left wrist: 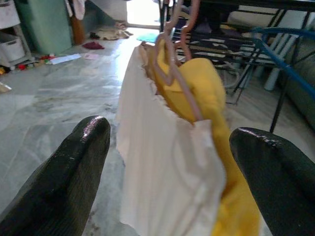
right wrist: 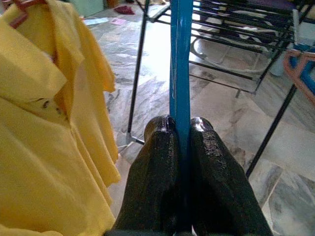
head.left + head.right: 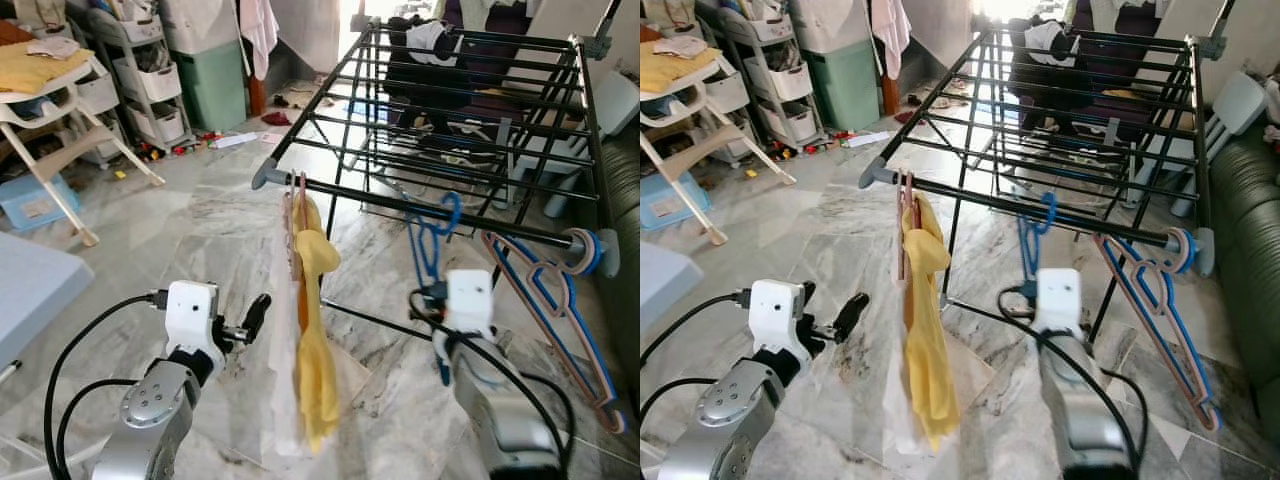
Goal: Hang hanger
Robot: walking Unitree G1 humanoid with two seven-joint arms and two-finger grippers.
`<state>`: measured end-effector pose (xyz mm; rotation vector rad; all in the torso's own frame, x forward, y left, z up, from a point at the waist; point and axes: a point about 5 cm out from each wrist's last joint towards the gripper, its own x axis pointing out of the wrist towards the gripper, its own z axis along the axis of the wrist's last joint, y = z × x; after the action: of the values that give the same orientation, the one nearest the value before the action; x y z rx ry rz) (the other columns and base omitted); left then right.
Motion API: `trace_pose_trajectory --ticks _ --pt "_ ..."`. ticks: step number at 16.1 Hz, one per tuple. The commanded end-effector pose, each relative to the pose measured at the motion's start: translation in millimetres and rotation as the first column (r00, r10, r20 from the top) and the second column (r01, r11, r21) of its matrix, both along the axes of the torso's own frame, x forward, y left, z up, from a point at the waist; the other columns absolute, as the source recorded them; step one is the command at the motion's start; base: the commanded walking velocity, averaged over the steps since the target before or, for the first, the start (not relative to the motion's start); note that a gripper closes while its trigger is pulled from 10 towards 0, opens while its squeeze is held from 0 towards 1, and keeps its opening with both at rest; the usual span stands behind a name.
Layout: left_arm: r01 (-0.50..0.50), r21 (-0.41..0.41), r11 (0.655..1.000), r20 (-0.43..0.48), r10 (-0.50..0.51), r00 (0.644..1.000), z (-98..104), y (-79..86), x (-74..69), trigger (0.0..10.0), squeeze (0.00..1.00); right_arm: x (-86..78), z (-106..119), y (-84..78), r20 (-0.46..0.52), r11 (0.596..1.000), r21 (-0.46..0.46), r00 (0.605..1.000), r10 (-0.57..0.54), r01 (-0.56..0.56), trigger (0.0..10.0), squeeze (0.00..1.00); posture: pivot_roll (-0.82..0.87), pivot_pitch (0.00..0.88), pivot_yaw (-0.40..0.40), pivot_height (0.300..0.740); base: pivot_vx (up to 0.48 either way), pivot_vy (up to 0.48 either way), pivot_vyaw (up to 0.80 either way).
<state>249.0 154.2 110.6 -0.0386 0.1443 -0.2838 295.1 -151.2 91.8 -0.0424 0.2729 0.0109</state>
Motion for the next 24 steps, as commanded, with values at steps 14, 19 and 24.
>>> trace_pose_trajectory --ticks 14,19,24 --pt "0.052 -0.005 0.999 -0.002 -0.052 0.999 0.7 -7.0 -3.1 10.0 0.0 41.5 2.6 6.8 -0.088 0.995 -0.048 0.992 -0.089 0.085 10.0 0.0 0.0 0.035 0.003 0.74 0.0 0.0 0.0" --pt "0.055 -0.002 0.998 -0.006 -0.055 0.998 0.3 -6.2 -3.9 10.0 0.0 27.5 -8.3 6.0 -0.125 0.993 -0.042 0.986 -0.114 0.109 10.0 0.0 0.0 0.039 0.007 0.74 0.0 0.0 0.0" --pt "0.065 -0.001 0.998 -0.009 -0.065 0.998 0.2 -6.8 -3.3 10.0 0.0 18.7 -13.7 3.5 -0.145 0.987 -0.054 0.977 -0.157 0.15 10.0 0.0 -0.01 0.04 0.013 0.74 0.0 0.0 0.0"
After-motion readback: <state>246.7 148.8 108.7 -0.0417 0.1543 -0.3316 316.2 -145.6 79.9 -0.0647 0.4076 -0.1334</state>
